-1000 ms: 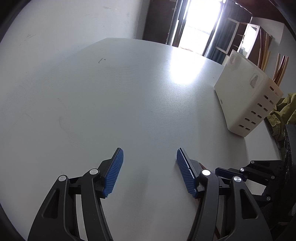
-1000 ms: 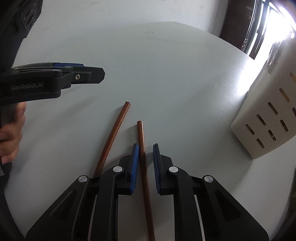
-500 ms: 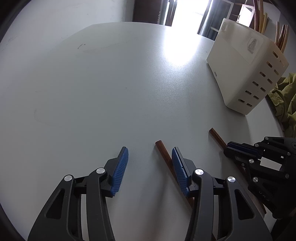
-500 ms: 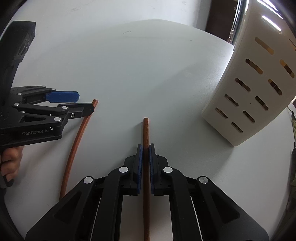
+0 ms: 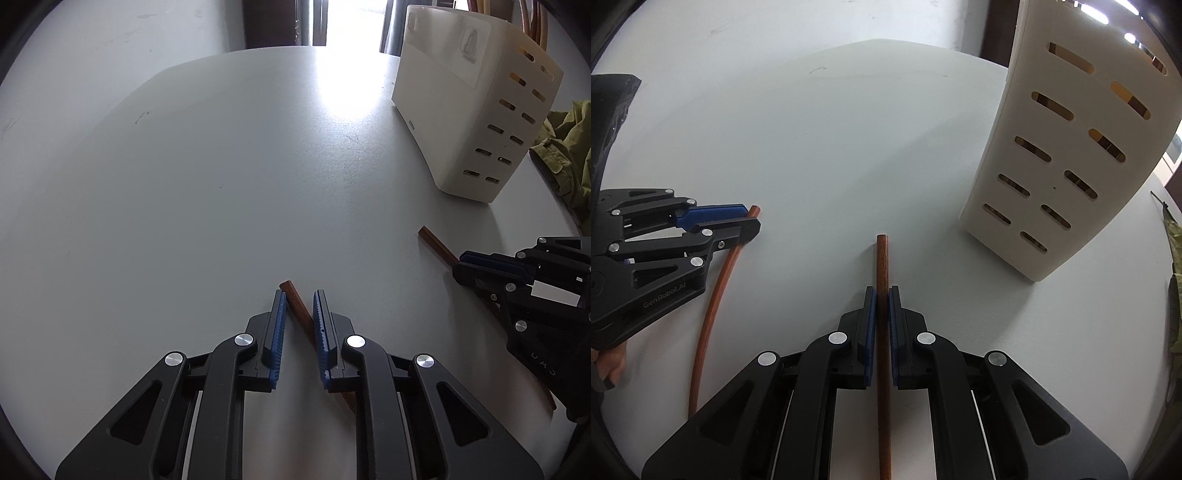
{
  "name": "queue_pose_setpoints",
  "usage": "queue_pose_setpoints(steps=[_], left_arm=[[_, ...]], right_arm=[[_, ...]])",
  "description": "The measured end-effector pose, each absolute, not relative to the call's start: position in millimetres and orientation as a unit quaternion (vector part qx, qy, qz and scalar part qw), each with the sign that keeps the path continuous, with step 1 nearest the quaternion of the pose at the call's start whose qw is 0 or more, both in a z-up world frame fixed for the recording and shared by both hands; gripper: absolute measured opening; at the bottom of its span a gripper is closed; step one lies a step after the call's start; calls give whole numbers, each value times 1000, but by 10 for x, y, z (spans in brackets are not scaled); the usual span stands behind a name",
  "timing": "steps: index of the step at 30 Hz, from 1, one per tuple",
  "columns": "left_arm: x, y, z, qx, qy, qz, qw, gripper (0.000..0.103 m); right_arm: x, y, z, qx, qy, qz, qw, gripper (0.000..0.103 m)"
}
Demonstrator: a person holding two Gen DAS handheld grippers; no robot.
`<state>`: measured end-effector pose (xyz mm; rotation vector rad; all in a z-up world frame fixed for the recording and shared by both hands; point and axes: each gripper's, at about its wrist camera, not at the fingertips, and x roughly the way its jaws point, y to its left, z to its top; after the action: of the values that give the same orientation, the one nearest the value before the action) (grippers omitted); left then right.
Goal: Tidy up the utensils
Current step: 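Close the right gripper on a dark chopstick while the left gripper grasps the other, then lift both dark chopsticks upright above the holder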
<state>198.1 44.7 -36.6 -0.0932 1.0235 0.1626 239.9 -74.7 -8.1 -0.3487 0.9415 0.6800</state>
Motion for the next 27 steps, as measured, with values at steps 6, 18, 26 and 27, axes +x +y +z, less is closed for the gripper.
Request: queue_pose_setpoints(steps=[6,18,26,27], left_arm=[[2001,472,-337,-49,491,72,867,7],[1720,199,600,-54,369,46,927,7],[1713,-4,1178,-52,280,28,958,7],[1739,-7,1224,-54,271,27,961,7]], right_arm=[[2374,-867,45,-145,433,318,831,7],[2134,-1274,746,-72,345,336,874,7],[1880,-1533,1100,-42,279,323,904,7],[1883,-1566,1095,-39,274,321,906,7]])
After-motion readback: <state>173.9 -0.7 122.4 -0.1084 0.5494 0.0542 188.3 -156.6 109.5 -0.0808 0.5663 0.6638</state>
